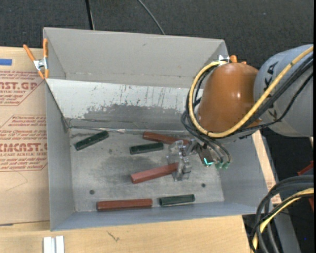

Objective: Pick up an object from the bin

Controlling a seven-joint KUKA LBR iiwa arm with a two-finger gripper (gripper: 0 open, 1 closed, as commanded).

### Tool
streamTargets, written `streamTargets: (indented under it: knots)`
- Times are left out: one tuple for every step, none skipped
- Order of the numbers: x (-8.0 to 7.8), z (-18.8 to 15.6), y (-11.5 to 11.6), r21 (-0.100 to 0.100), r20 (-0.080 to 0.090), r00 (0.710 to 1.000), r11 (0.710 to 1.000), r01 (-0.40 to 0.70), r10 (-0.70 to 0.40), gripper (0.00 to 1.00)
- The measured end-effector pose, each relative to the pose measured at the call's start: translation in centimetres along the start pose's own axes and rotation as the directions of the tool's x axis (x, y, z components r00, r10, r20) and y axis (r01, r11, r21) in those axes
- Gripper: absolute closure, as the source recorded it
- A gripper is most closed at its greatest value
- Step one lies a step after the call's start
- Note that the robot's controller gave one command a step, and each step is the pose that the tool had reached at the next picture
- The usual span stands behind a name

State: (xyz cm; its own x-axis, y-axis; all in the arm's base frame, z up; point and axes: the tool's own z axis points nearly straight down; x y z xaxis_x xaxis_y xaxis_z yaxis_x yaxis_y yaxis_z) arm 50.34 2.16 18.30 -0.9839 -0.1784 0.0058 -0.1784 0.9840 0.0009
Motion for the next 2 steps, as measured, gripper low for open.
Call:
streamTargets:
  knots:
    - [-8.25, 10.62, 2.64, 0.002, 0.015, 1.000, 1.000, -0.016, 0.016, 1.00]
    - [-8.28, 10.61, 2.66, 0.002, 0.016, 1.000, 1.000, -0.016, 0.016, 1.00]
